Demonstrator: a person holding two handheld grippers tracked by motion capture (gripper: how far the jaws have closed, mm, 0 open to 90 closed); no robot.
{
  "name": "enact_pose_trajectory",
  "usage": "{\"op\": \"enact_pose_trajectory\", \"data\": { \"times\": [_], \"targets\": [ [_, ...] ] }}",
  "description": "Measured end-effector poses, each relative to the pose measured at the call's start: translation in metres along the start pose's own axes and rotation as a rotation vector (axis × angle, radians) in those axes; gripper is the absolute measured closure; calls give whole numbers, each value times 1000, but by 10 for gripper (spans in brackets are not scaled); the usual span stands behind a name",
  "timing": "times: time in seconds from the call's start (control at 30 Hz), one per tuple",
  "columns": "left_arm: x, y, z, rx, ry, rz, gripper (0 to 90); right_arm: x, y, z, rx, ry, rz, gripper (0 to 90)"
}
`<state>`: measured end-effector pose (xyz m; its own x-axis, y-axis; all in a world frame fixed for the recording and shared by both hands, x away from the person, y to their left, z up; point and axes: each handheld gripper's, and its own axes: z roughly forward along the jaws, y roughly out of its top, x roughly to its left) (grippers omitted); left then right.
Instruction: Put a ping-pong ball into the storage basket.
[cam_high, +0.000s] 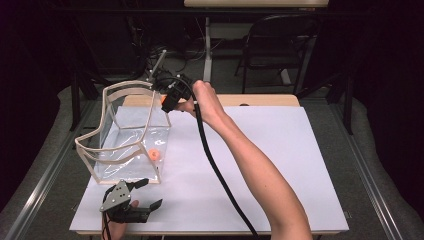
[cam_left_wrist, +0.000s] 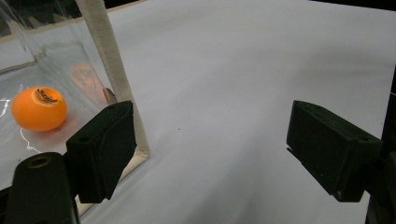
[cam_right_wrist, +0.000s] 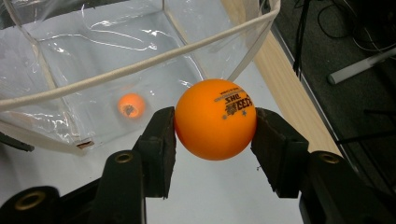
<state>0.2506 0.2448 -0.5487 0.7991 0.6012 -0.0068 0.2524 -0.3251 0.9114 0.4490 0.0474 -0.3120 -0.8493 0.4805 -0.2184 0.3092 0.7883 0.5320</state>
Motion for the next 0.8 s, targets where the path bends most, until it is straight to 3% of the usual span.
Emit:
{"op": "enact_pose_trajectory", "data": {
  "times": [0.8],
  "targets": [
    [1,0,-1,3,3,-1,160,10,16,-3,-34,-6,-31,504]
  ]
}}
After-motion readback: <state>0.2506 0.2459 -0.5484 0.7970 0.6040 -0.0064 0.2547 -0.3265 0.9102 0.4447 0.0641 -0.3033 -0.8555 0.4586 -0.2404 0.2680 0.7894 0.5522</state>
